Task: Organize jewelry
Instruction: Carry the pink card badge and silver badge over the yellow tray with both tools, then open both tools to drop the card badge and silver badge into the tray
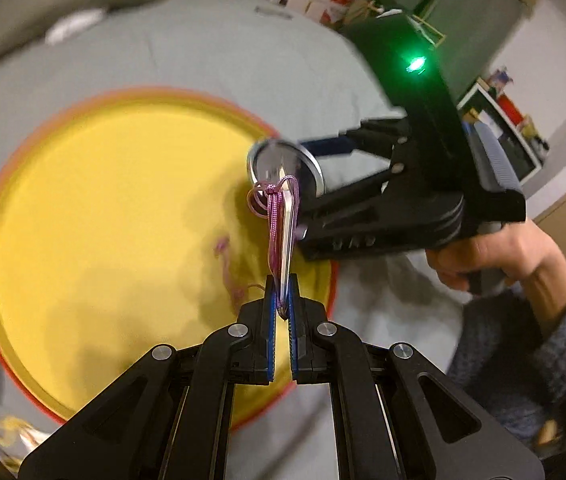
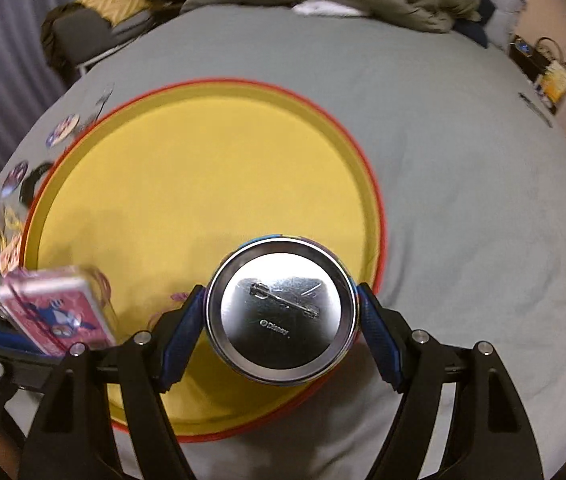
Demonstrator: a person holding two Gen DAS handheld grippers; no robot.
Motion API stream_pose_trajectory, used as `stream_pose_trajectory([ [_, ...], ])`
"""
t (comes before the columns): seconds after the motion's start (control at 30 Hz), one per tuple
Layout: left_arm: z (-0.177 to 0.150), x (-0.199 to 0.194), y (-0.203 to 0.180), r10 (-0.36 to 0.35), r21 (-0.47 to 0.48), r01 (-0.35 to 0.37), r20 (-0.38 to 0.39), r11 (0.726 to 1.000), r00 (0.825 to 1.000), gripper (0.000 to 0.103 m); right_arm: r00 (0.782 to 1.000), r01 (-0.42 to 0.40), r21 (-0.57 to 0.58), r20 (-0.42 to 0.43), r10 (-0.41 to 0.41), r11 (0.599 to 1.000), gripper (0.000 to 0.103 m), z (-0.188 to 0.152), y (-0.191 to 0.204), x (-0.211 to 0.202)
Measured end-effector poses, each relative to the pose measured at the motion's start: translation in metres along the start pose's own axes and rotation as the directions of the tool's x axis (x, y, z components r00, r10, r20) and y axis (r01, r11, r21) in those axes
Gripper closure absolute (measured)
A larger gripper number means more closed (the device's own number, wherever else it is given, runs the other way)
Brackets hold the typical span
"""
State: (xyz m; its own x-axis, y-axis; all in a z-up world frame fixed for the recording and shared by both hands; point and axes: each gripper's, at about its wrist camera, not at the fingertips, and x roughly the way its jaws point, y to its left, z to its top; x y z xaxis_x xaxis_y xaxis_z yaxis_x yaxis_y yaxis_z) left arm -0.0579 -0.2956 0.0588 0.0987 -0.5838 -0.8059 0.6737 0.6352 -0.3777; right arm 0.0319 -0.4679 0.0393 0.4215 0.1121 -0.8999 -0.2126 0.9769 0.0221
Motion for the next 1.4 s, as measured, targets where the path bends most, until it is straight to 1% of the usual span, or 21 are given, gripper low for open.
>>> stream_pose_trajectory([
  [0.1,-0.014,0.021,0.021,-0.102,-0.132,0.092,-0.071,0.987,0.992,0.098,1.000,-0.023,-0.015,-0.016,0.023,1.000,0.033,-0.003,0.004,0.006],
  [0.13,-0.016,0.027,0.025,-0.130,-0.157,0.115,-0.087,0.981,0.988,0.098,0.999,-0.029,-0.016,-0.022,0.028,0.999,0.033,-0.004,0.004,0.009],
  [0.2,-0.021,0.036,0.029,-0.156,-0.184,0.134,-0.110,0.974,0.982,0.098,0.999,-0.035,-0.031,-0.038,0.034,0.999,0.033,-0.003,0.006,0.015],
  [0.27,-0.022,0.041,0.029,-0.159,-0.178,0.136,-0.124,0.975,0.979,0.098,0.998,-0.028,-0.053,-0.056,0.025,0.998,0.033,-0.003,0.010,0.021],
  [0.33,-0.025,0.040,0.026,-0.144,-0.159,0.121,-0.137,0.980,0.980,0.097,0.998,-0.012,-0.091,-0.057,0.007,0.996,0.033,-0.002,0.015,0.025],
  [0.4,-0.022,0.041,0.021,-0.095,-0.097,0.081,-0.159,0.992,0.983,0.094,0.998,-0.010,-0.110,-0.059,0.004,0.994,0.033,-0.005,0.019,0.028],
  [0.5,-0.023,0.036,0.015,-0.074,-0.058,0.065,-0.164,0.996,0.984,0.086,0.998,-0.024,-0.118,-0.063,0.016,0.993,0.033,-0.006,0.019,0.029],
  [0.6,-0.021,0.030,0.014,-0.038,-0.031,0.033,-0.159,0.999,0.987,0.073,0.997,-0.037,-0.129,-0.071,0.028,0.991,0.033,-0.011,0.018,0.029],
  [0.67,-0.020,0.024,0.018,-0.032,-0.036,0.027,-0.152,0.999,0.988,0.048,0.996,-0.046,-0.135,-0.080,0.035,0.990,0.033,-0.012,0.016,0.027],
  [0.73,-0.018,0.017,0.023,-0.056,-0.044,0.050,-0.148,0.998,0.987,0.028,0.995,-0.052,-0.140,-0.096,0.039,0.989,0.033,-0.012,0.017,0.025],
  [0.8,-0.018,0.012,0.020,-0.062,-0.034,0.058,-0.141,0.998,0.988,0.025,0.993,-0.058,-0.138,-0.107,0.043,0.989,0.032,-0.011,0.016,0.024],
  [0.83,-0.017,0.010,0.018,-0.068,-0.029,0.065,-0.138,0.997,0.988,0.022,0.992,-0.070,-0.132,-0.110,0.055,0.989,0.022,-0.011,0.015,0.022],
  [0.87,-0.019,0.008,0.017,-0.068,-0.026,0.065,-0.135,0.998,0.989,0.016,0.992,-0.074,-0.127,-0.107,0.060,0.989,0.015,-0.010,0.015,0.021],
  [0.93,-0.018,0.000,0.014,-0.051,-0.010,0.050,-0.121,0.999,0.991,0.013,0.992,-0.089,-0.118,-0.105,0.076,0.989,0.015,-0.007,0.013,0.019],
  [1.03,-0.014,-0.014,0.012,-0.019,0.010,0.020,-0.088,1.000,0.996,0.012,0.995,-0.073,-0.095,-0.078,0.066,0.993,0.015,-0.003,0.010,0.012],
  [1.13,-0.005,-0.036,0.018,0.039,0.012,-0.039,-0.029,0.999,0.999,0.010,0.996,-0.081,-0.068,-0.034,0.079,0.994,0.015,0.005,0.010,0.002],
  [1.17,-0.001,-0.047,0.025,0.077,0.009,-0.077,-0.006,0.997,0.997,0.009,0.997,-0.078,-0.065,-0.019,0.077,0.995,0.015,0.007,0.011,-0.001],
  [1.23,0.001,-0.063,0.037,0.156,-0.005,-0.156,0.032,0.988,0.987,0.007,0.997,-0.073,-0.059,0.022,0.074,0.996,0.015,0.015,0.017,-0.008],
  [1.3,0.002,-0.081,0.053,0.234,-0.031,-0.233,0.065,0.972,0.970,0.006,0.996,-0.078,-0.055,0.048,0.081,0.995,0.015,0.024,0.025,-0.012],
  [1.37,0.003,-0.104,0.076,0.313,-0.070,-0.308,0.092,0.949,0.945,0.006,0.993,-0.090,-0.057,0.077,0.095,0.994,0.015,0.035,0.038,-0.016],
  [1.4,0.003,-0.112,0.086,0.331,-0.087,-0.323,0.100,0.942,0.938,0.006,0.991,-0.099,-0.059,0.088,0.103,0.993,0.015,0.039,0.044,-0.019],
])
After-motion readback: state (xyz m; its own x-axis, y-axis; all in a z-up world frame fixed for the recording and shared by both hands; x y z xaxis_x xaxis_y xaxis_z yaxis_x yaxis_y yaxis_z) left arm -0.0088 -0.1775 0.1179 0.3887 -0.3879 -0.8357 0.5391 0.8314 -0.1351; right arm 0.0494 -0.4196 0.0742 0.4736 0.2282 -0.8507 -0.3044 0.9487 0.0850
